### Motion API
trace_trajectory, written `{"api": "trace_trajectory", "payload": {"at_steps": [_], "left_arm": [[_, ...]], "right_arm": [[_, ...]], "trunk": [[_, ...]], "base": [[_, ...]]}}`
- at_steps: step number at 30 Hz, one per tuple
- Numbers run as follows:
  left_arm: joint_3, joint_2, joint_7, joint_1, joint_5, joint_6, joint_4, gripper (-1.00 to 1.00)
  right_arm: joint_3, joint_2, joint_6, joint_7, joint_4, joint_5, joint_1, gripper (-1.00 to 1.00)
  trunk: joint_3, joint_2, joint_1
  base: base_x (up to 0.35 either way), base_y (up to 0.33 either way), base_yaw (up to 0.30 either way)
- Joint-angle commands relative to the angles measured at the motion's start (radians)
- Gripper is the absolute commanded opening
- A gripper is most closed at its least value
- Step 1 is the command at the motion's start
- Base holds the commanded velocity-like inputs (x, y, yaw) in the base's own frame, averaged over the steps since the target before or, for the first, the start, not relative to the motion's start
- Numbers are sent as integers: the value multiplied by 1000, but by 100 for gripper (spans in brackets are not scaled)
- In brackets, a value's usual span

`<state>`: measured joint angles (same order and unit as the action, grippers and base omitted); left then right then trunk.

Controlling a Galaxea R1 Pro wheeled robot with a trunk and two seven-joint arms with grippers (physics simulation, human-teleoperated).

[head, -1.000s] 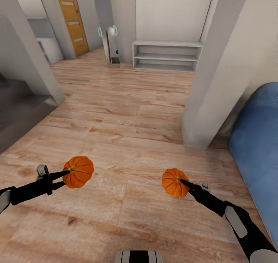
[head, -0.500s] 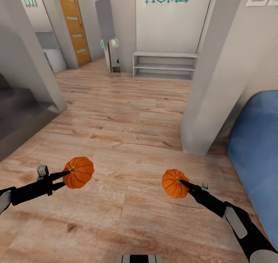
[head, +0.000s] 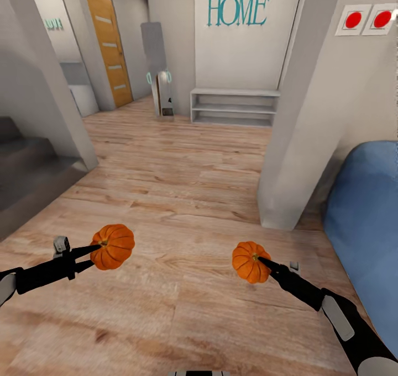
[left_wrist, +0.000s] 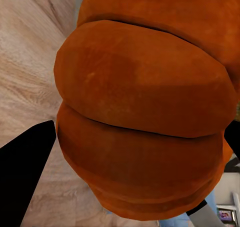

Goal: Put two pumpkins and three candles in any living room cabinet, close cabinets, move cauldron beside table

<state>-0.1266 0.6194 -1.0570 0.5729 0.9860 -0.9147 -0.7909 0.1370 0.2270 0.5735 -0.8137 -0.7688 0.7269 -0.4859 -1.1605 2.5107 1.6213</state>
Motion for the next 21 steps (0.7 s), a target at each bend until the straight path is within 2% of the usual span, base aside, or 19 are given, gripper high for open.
{"api": "trace_trajectory", "payload": {"at_steps": [1, 21], "left_arm": [[-4, 0, -1, 1, 5, -4, 1, -100], [-4, -6, 1, 1, 2, -3, 1, -100]], "right_arm": [[1, 0, 6, -1, 0, 4, 0, -100], [0, -2, 4, 5, 1, 0, 0, -100]], "trunk": [[3, 0, -1], [80, -5, -10]], "base": [[0, 0, 0], [0, 0, 0]]}}
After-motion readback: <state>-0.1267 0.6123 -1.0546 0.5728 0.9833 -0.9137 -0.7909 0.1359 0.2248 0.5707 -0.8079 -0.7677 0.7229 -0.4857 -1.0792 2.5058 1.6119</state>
